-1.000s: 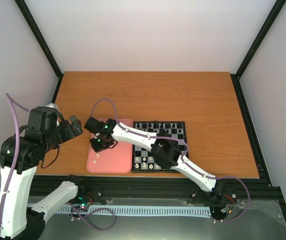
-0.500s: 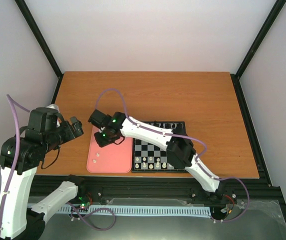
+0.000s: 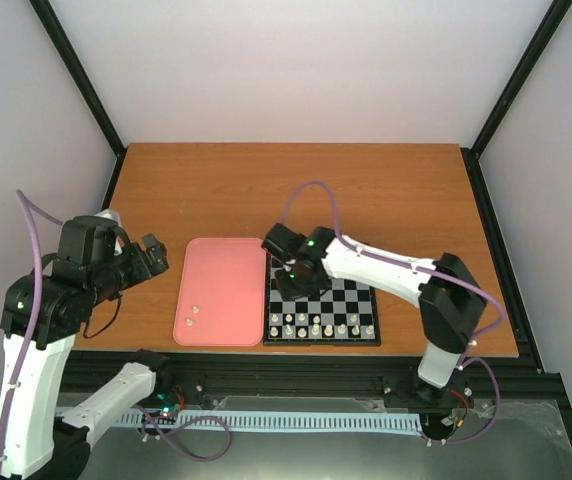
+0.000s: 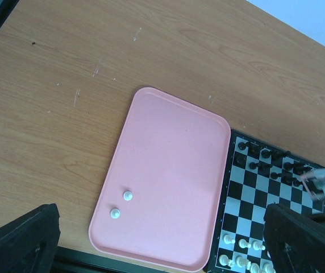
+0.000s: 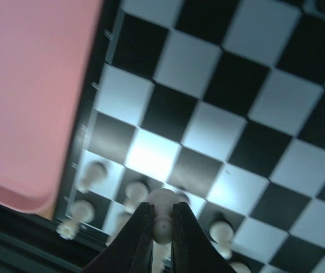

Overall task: Set up the chess pieces on the board
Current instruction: Place the chess piece on the chessboard.

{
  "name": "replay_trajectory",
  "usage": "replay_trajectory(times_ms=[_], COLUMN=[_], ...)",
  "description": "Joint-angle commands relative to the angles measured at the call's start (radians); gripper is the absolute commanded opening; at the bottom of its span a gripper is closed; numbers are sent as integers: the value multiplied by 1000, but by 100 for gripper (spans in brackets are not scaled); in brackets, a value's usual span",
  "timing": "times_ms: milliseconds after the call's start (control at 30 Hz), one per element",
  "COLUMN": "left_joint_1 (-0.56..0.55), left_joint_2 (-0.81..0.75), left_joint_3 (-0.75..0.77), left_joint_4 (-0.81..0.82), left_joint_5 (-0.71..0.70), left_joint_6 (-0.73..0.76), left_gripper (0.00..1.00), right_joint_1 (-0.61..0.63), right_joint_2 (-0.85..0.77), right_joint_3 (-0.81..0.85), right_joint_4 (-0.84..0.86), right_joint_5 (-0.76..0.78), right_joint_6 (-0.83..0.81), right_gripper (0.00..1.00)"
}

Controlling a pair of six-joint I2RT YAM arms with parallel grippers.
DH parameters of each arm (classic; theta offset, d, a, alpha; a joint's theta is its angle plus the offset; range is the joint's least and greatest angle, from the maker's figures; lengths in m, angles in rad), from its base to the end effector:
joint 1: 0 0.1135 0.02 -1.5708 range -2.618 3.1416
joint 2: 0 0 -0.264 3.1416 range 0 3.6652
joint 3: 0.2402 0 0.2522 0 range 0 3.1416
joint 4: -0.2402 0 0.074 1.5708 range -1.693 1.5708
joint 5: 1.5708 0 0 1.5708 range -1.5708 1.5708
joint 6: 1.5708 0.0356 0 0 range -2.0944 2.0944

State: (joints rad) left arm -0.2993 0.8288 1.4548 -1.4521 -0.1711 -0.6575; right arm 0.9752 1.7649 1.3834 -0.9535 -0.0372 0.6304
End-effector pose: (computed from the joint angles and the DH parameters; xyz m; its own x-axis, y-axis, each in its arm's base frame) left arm 0.0772 -0.0175 0.4200 -0.6663 -0.4246 -0.6130 -0.2867 0.9047 -0.3151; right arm 0.1931 0.2873 0.2305 -0.9311 -0.3240 -0.1674 -0.3506 0.9215 0.1669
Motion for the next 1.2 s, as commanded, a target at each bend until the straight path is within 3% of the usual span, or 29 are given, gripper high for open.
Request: replay_trajectory(times_ms=[0,400,1167], left_joint_1=[0,-1,0], left_joint_2=[-5,13,4], left_joint_3=[-23,-38,-53], left_joint_4=[36,52,50], left_joint_5=[19,32,31], left_joint_6=[14,7,4], left_gripper=[100,100,100], right_joint_1=[-12,-51,-55], right_joint_2=[-88,-117,-52], right_joint_3=[-126,-275,-287], right_joint_4=[15,47,84], right_joint_5=[17,-7,-32], right_joint_6=[49,52,34], right_gripper=[9,10,10])
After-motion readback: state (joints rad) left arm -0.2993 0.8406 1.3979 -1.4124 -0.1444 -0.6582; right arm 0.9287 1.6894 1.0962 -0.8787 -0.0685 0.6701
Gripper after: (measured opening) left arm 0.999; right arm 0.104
